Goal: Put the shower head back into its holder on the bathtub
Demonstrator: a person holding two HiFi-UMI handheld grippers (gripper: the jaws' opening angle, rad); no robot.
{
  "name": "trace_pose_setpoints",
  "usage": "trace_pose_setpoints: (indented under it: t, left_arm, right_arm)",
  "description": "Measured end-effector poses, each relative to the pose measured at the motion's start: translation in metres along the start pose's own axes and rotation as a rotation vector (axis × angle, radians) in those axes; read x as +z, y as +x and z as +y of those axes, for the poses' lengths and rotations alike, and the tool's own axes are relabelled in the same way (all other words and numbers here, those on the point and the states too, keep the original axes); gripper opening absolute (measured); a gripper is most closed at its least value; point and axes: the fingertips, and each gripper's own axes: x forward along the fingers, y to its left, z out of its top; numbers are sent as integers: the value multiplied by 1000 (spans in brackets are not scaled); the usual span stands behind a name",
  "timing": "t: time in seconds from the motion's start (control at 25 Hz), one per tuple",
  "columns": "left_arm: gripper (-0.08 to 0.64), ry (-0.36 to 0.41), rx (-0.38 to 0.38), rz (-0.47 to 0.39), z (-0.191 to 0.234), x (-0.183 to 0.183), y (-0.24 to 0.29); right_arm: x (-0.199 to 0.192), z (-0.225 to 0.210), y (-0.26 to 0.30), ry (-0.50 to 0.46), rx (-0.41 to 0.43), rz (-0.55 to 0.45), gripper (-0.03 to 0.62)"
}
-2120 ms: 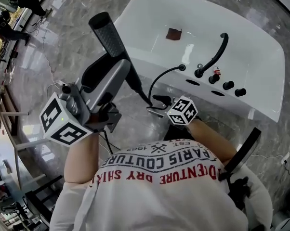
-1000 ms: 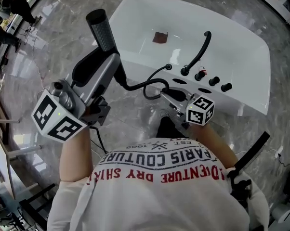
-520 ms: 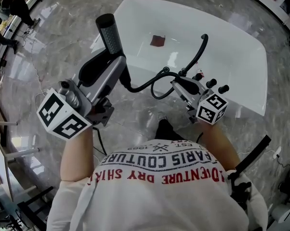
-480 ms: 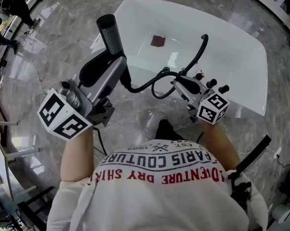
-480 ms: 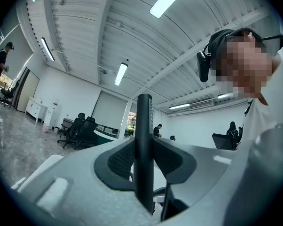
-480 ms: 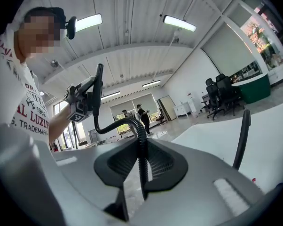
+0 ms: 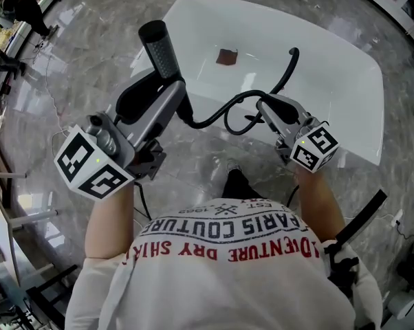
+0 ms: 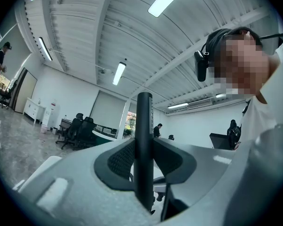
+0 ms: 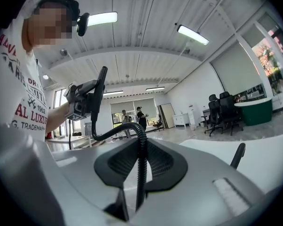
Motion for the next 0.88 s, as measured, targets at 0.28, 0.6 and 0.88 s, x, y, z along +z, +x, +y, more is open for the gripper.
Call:
trace_pose_setpoints:
  t: [0.28,0.6,0.88]
  left_arm:
    - [123,26,-7,-23,-5,10,1]
    - [123,36,-5,-41,-6,15,0]
    - [123,47,-2,-70,1,22,8]
  right_arm:
    - [37,-6,4,-129,-16,-19,57]
    - [55,-15,7,-145,-66,-66,57]
    - [74,-28,15,-172,-84,-92,58]
